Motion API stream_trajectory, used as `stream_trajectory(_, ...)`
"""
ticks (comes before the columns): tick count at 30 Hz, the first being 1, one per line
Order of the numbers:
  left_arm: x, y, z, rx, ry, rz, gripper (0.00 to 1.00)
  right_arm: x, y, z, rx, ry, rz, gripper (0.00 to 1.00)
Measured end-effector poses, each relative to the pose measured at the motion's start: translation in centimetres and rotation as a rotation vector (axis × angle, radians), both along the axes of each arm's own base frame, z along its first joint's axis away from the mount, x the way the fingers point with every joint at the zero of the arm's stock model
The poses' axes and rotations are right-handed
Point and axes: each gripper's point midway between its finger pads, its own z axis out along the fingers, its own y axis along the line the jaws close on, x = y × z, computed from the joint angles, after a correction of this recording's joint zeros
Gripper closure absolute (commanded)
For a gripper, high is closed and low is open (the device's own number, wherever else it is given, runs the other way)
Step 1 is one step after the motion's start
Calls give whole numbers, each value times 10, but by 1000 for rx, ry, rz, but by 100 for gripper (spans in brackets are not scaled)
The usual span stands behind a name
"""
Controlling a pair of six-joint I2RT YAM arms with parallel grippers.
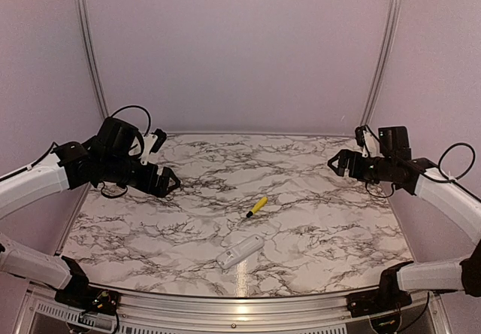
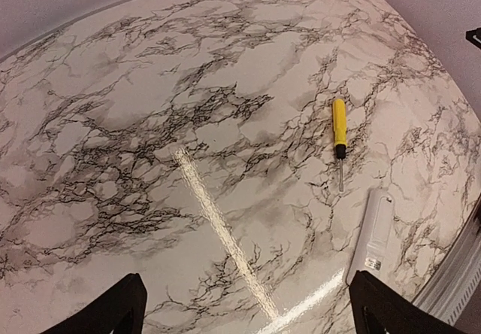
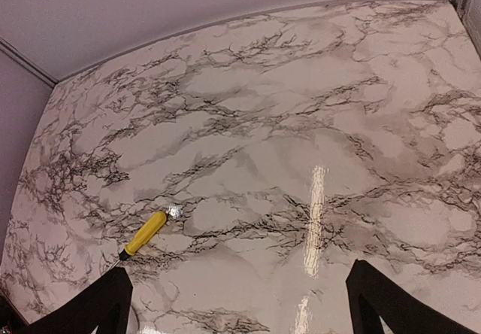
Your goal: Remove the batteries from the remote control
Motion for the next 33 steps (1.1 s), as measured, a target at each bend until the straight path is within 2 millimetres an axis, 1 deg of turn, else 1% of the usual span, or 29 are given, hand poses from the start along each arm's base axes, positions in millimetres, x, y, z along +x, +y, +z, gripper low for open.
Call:
stream_trajectory(3,-17,-13,-13,20,-3,-67,1,-3,9,2,0,-6,40,2)
stream_trajectory(6,-33,-24,-20,-3,-27,-126,1,-6,15,2,7,-4,74,2)
stream_trajectory(11,-46,-37,-20,-62,-102,-187,1,-11,20,0,22,15,109,2)
stream_trajectory(15,-55,-57,-18,-69,-160,-268,1,-17,23,0,33,28,125,2)
stream_trajectory(17,-59,-71,-21,-56,-182,-319,1,-20,23,0,38,25,129,2)
stream_trajectory(20,-67,-87,-43,5,-176,-397,1,-24,24,1,46,24,134,2)
stream_trajectory(21,-71,-92,-54,36,-167,-429,1,-26,24,0,48,25,136,2)
stream_trajectory(24,-83,-105,-79,103,-141,-495,1,-29,24,0,51,24,136,2)
stream_trajectory(26,-91,-113,-90,132,-131,-533,1,-31,24,0,50,26,137,2)
stream_trajectory(28,-96,-121,-96,147,-128,-556,1,-32,23,-2,50,31,137,2)
stream_trajectory(33,-99,-138,-109,185,-133,-571,1,-36,22,-10,48,53,135,2)
